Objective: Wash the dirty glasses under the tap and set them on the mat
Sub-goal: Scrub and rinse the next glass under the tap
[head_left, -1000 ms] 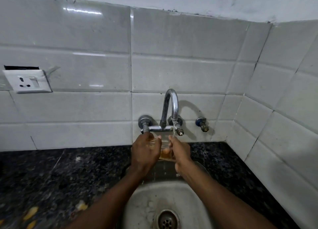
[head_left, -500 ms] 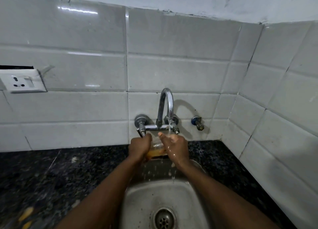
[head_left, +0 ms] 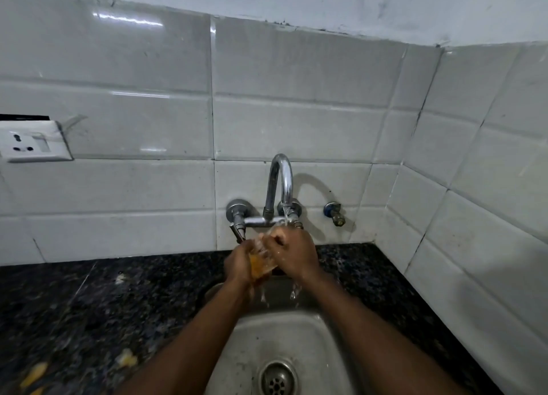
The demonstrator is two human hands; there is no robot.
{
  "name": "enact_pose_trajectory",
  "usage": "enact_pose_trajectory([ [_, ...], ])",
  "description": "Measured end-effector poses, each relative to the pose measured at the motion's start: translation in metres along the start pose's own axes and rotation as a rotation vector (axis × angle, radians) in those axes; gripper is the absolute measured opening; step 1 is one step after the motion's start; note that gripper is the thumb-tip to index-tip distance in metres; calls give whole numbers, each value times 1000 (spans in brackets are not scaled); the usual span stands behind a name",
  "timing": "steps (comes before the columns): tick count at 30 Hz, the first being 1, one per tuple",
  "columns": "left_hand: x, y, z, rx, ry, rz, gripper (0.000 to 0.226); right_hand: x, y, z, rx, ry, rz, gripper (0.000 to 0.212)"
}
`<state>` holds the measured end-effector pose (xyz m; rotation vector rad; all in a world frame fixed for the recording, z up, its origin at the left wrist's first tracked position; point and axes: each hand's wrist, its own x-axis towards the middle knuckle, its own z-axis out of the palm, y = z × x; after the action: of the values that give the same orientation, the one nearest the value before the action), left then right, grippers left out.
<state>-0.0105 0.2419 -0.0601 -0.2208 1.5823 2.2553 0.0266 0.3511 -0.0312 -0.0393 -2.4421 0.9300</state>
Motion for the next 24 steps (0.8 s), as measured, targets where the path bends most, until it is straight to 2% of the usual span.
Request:
enact_pose_trajectory([
  [2, 2, 12, 6, 405, 180, 292, 21, -14, 4, 14, 498, 222, 392, 27],
  [4, 1, 20, 11, 876, 259, 551, 22, -21, 13, 27, 742, 317, 765, 32],
  [5, -1, 24, 13, 1009, 265, 632, 21, -22, 17, 33, 785, 279, 894, 32],
  [7, 1, 25, 14, 1112, 231, 686, 19, -23, 20, 40, 770, 125, 993, 43],
  [9, 6, 25, 9, 1089, 214, 631, 21, -24, 19, 40, 507, 53, 866, 63],
  [12, 13, 28, 0, 778, 217, 272, 24, -25, 9, 16, -37, -76, 352, 87],
  [13, 15, 28, -3, 621, 210, 147, 21, -21, 6, 3, -178, -176, 183, 88],
  [15, 13, 28, -5, 401, 160, -13, 19, -6, 3, -21, -358, -396, -24, 80],
  [17, 13, 26, -5, 379, 101, -51, 22, 5, 0, -32, -582, -497, -167, 71],
  [19, 12, 22, -3, 458, 71, 27, 27, 13, -3, -32, -708, -496, -231, 61],
  [20, 12, 20, -4, 523, 67, 156, 29, 18, -5, -33, -692, -513, -195, 59],
  [22, 9, 15, -11, 659, 34, 556, 25, 26, -9, -37, -570, -596, -42, 62],
  [23, 8, 13, -15, 697, 28, 693, 22, 28, -10, -38, -532, -639, 20, 63],
  [24, 8, 13, -17, 713, 26, 732, 24, 28, -13, -36, -548, -657, 40, 61],
])
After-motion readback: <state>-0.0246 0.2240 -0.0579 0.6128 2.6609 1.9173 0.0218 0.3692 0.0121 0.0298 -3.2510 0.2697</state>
